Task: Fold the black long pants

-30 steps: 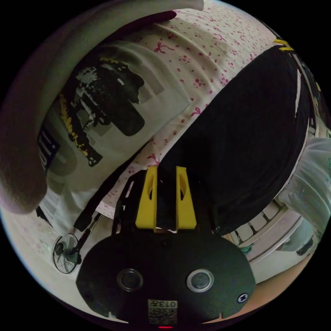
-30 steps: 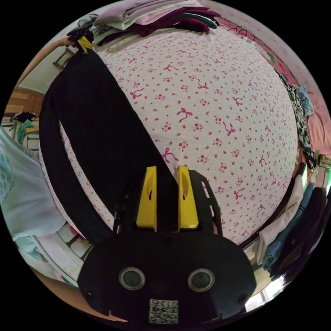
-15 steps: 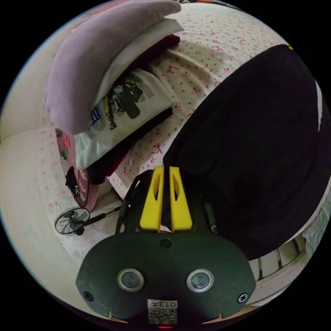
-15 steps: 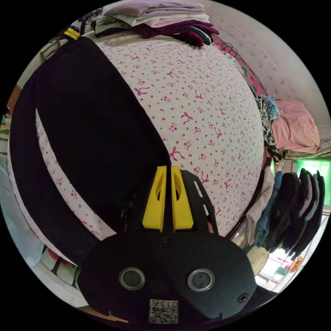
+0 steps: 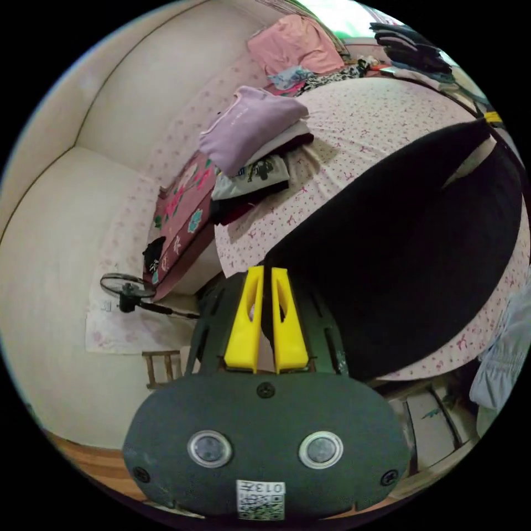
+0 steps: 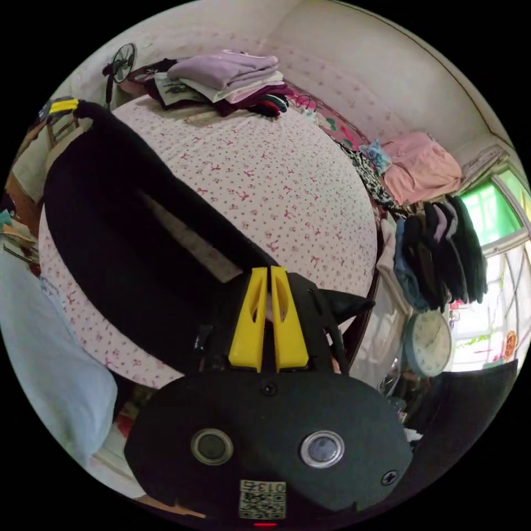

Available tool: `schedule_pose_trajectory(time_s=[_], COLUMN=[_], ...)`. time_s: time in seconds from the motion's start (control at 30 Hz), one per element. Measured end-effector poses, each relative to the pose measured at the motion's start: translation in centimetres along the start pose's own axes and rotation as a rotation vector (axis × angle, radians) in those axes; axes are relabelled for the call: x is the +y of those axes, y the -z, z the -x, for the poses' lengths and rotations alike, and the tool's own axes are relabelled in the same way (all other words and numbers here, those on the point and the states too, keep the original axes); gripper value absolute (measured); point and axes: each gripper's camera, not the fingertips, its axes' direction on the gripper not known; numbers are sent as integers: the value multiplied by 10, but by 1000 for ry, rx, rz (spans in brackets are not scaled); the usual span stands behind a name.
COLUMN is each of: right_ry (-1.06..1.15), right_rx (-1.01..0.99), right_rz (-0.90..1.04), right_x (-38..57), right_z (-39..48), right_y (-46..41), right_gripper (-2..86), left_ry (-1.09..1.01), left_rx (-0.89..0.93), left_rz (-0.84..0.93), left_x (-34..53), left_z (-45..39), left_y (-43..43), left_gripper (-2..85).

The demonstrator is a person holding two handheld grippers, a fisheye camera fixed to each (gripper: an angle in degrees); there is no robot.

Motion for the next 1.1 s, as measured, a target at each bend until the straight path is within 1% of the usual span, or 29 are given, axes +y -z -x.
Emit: schedule_pose_trajectory(time_s=[0.1, 0.17, 0.23, 0.33, 0.4, 0.5, 0.7, 0.77, 0.83, 0.9, 1.0, 1.1], right_ry=[-49, -96, -89, -60, -48, -39, -64, -53, -38, -16, -35, -53], right_rx=[3, -14, -30, -83, -69, -81, -7, -16, -42, -72, -86, -60], right_rz=[8, 43, 94, 197, 174, 191, 79, 91, 132, 185, 184, 128], right_x=[50, 81, 100, 123, 133, 143, 177, 193, 203, 212, 220, 231], right_z=[39, 68, 90, 118, 127, 130, 142, 154, 165, 175, 174, 173], right_y=[21, 21, 11, -19, -23, -14, 36, 36, 22, 4, 7, 27], right_gripper=[6, 6, 7, 7, 7, 7, 8, 7, 7, 7, 7, 7], left_ry=[77, 105, 111, 100, 91, 61, -5, -1, 16, -21, -30, -6], left_rx=[8, 45, 78, 151, 152, 147, 95, 113, 198, 208, 187, 184], left_rz=[20, 70, 129, 206, 206, 217, 127, 124, 188, 240, 235, 184], left_x=[66, 98, 128, 151, 156, 157, 179, 188, 195, 197, 198, 207], left_z=[-30, -50, -77, -99, -106, -104, -89, -87, -94, -108, -108, -97], left_y=[19, 14, -2, -34, -41, -38, 3, 3, -20, -36, -30, -12], left_gripper=[13, 13, 14, 15, 15, 14, 13, 13, 14, 14, 13, 13])
